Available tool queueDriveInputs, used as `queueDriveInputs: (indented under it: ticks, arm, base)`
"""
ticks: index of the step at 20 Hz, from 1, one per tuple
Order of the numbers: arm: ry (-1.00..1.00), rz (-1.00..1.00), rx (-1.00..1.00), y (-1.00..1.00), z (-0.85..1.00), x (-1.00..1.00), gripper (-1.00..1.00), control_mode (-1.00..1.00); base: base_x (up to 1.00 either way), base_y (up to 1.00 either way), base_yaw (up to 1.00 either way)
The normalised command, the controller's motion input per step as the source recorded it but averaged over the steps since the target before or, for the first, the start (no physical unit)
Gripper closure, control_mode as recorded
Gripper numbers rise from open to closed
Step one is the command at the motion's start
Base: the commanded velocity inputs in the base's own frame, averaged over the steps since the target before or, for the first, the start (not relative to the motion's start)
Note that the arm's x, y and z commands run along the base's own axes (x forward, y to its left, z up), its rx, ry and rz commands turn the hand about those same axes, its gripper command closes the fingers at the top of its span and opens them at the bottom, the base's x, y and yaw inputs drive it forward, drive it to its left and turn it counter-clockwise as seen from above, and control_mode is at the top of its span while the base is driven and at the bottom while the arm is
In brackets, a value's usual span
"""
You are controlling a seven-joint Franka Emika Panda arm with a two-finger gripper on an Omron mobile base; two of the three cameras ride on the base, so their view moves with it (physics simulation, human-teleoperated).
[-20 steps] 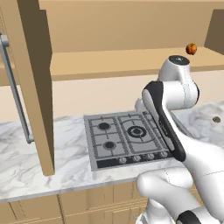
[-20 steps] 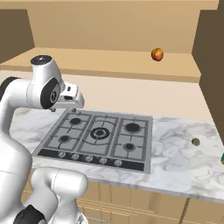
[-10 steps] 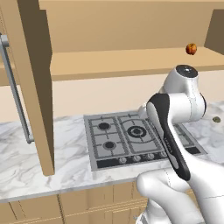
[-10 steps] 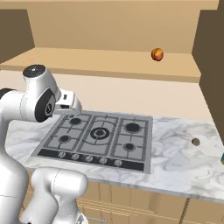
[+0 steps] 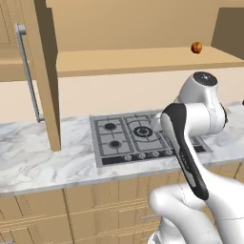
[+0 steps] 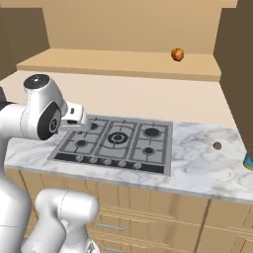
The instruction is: Pick the shaker and mayonnaise from the counter and place them in the cabinet.
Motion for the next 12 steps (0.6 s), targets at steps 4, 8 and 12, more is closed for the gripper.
queueDriveInputs:
  ticks: [4, 8, 12]
  arm:
    - [0.00, 0.00, 0.00, 0.00, 0.00, 0.00, -1.00, 1.00]
    - [0.00, 0.00, 0.00, 0.00, 0.00, 0.00, -1.00, 1.00]
    - [0.00, 0.00, 0.00, 0.00, 0.00, 0.00, -1.00, 1.00]
  base:
    - [-0.66, -0.16, 0.00]
    - [-0.67, -0.22, 0.00]
    - [-0.68, -0.28, 0.00]
